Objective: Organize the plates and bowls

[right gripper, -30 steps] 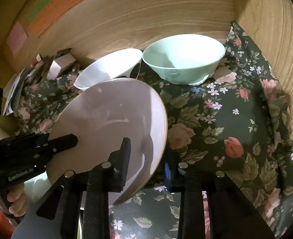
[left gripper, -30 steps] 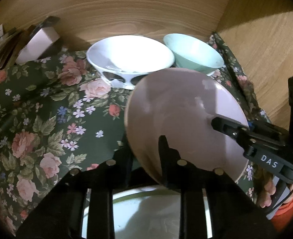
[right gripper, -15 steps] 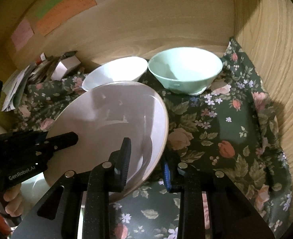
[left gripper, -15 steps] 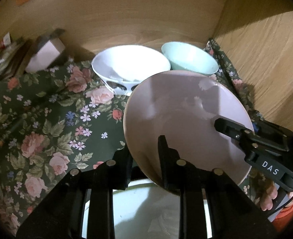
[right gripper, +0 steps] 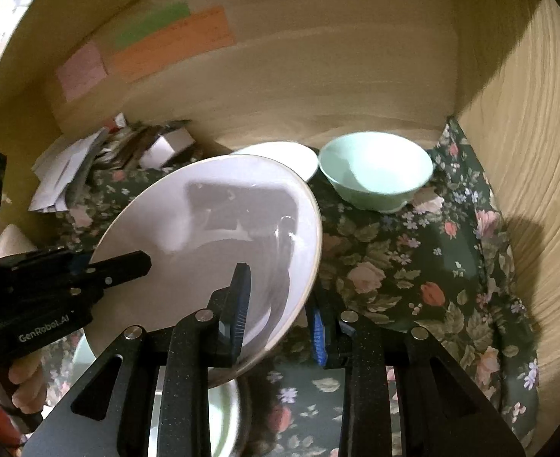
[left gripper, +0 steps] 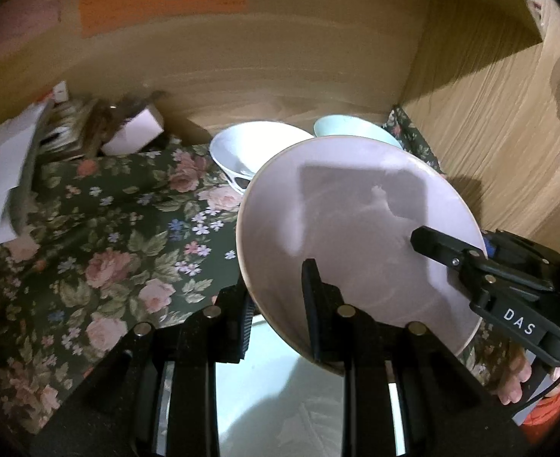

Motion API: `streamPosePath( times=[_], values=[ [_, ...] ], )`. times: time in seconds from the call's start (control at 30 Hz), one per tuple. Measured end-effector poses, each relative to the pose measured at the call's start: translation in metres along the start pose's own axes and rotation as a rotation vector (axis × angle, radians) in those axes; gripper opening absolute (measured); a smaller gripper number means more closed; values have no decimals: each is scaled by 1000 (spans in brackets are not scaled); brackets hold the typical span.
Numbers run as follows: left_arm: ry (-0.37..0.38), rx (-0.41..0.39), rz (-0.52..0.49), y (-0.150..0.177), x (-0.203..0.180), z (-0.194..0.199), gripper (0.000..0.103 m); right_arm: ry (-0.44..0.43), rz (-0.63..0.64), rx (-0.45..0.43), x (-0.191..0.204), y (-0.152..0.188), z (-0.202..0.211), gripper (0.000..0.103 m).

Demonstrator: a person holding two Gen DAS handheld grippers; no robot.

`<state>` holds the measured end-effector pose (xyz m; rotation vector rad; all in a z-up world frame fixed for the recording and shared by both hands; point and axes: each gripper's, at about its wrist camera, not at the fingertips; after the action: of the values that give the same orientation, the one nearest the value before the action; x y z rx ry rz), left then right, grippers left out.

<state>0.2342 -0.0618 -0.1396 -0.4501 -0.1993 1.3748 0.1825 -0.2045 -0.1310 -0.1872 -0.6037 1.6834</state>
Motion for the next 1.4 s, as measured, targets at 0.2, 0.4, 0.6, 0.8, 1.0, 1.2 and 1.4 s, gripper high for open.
streamPosePath(
  times=[0.2,0.4,0.6,0.8,1.0,1.2,1.4],
  values=[
    [-20,-37,31,17,14,28,24,-20,34,-28,26,5,13,25],
    [-49,-75,63,38,30,56,24,-53,73,-47,54,12,21,25],
    [-76,-99,109,60,48,80,24,-83,119,-53,84,18,25,25],
    [-98,-109,162,87,72,96,24,-110,168,-44,115,23,23,25],
    [-111,-114,227,110,98,108,24,-140,213,-25,145,29,15,25],
    [-121,-109,278,131,118,114,24,-165,251,3,171,34,4,26],
    [-130,-92,332,152,139,112,24,-181,297,38,196,39,-10,26]
  ],
)
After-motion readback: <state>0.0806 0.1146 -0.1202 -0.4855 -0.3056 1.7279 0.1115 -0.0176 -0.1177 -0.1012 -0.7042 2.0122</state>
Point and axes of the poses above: each gripper's, at about its wrist camera, not at the fingertips, and z roughly against the way its jaws point, x to its left, y to its underside, and after that the axes turned 15 degrees about x, right-handed
